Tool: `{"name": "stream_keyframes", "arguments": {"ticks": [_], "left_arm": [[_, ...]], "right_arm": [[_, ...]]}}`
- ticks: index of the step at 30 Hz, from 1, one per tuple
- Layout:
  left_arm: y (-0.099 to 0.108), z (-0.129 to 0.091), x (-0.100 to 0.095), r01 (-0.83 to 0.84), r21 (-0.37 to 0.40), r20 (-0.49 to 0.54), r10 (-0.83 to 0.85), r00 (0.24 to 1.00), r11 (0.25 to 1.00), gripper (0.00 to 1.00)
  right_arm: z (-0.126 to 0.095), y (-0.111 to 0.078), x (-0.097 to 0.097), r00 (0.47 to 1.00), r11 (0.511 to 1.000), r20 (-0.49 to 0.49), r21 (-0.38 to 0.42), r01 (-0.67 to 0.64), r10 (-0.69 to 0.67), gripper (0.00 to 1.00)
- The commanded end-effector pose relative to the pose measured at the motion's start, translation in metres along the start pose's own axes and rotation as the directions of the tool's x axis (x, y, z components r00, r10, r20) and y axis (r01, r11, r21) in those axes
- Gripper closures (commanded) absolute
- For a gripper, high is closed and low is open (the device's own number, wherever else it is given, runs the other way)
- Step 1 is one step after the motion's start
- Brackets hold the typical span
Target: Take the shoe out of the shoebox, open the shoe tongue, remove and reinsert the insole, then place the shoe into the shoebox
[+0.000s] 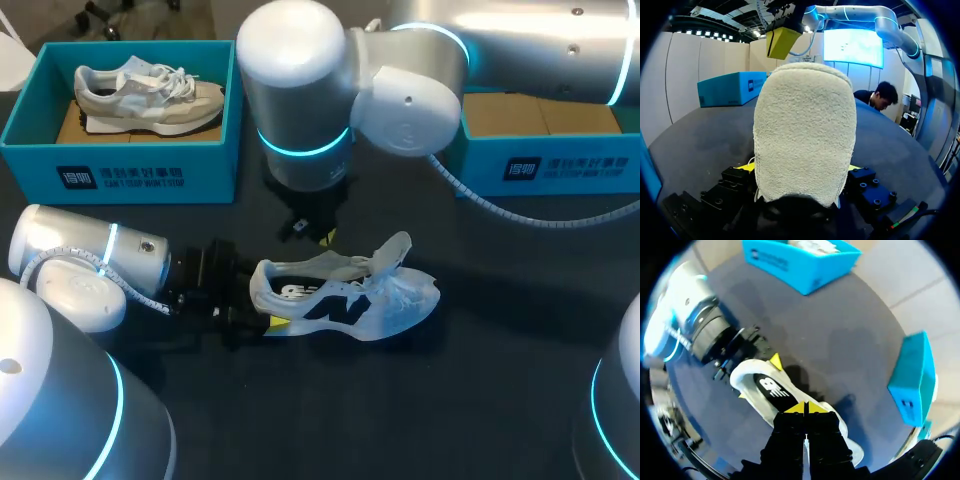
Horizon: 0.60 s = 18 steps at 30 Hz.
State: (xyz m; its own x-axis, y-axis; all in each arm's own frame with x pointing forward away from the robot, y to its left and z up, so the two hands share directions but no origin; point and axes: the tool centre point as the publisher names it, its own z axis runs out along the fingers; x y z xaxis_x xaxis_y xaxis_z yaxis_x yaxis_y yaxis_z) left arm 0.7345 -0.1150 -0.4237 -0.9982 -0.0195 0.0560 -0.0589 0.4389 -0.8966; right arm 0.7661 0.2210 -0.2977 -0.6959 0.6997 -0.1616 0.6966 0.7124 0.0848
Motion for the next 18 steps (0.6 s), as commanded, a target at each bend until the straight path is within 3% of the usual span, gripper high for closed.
{"name": "stream_keyframes", "arguments": {"ticks": [1, 8, 13, 18], "left_arm": [[0.005, 0.001, -0.004, 0.000, -0.003, 0.001, 0.000, 1.000, 1.000, 1.00], [0.005, 0.001, -0.004, 0.000, -0.003, 0.001, 0.000, 1.000, 1.000, 1.00], [0.005, 0.001, -0.004, 0.000, -0.003, 0.001, 0.000, 1.000, 1.000, 1.00], [0.005, 0.001, -0.004, 0.000, -0.003, 0.001, 0.000, 1.000, 1.000, 1.00]], "right_arm": [[0.003, 0.005, 0.006, 0.976, 0.978, -0.067, -0.052, 0.204, -0.207, 1.00], [0.004, 0.004, 0.020, 0.889, 0.896, -0.118, -0.105, 0.431, -0.442, 1.00], [0.008, 0.000, 0.025, 0.852, 0.864, -0.144, -0.082, 0.497, -0.503, 1.00], [0.014, -0.008, 0.026, 0.854, 0.866, -0.148, -0.040, 0.498, -0.498, 1.00]]}}
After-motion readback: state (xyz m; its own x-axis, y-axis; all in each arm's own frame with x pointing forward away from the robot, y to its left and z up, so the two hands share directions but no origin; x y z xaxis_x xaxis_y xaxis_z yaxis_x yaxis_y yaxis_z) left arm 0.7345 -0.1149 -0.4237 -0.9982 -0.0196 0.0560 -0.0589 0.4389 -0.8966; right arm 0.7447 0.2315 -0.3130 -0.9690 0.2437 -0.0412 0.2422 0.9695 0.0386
